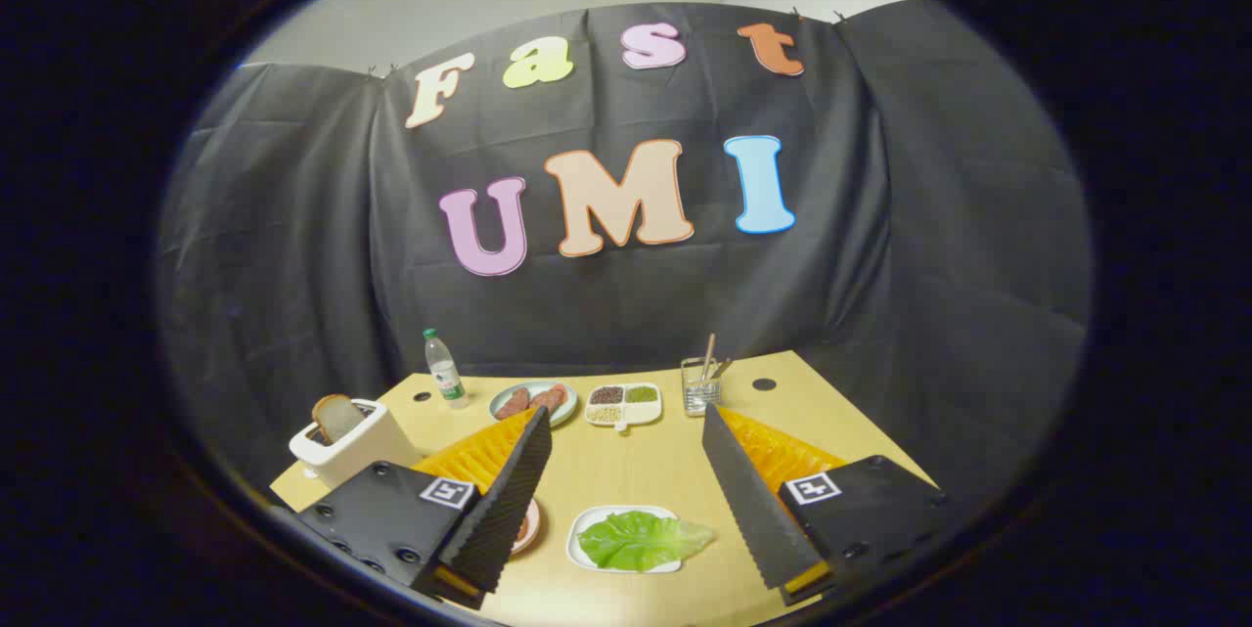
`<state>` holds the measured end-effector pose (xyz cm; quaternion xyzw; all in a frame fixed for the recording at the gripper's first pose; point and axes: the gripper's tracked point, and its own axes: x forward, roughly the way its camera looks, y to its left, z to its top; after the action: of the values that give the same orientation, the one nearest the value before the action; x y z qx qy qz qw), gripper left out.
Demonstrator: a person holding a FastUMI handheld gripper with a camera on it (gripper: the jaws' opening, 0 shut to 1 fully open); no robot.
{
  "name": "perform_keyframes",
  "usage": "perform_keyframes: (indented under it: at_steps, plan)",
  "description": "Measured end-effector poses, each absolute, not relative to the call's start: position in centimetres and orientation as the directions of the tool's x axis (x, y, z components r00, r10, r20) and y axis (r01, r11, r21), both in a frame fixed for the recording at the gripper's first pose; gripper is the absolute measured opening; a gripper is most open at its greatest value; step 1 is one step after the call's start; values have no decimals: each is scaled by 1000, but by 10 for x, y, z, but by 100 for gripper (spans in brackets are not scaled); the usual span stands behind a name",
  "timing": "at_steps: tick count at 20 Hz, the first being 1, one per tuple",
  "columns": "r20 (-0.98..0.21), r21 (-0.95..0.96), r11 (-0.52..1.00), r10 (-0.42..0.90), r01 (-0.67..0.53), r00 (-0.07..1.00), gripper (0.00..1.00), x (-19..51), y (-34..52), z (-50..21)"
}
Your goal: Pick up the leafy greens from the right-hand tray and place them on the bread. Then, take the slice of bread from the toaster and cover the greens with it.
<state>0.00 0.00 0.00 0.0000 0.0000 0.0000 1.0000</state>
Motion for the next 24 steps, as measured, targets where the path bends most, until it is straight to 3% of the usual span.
perform_keyframes:
  at_steps: [17, 24]
  plan:
    - [-51, -27, 997, -76, 75, 996, 99, 7, -31, -8]
    - [-200, -45, 999, -28, 19, 979, 99, 21, -46, -62]
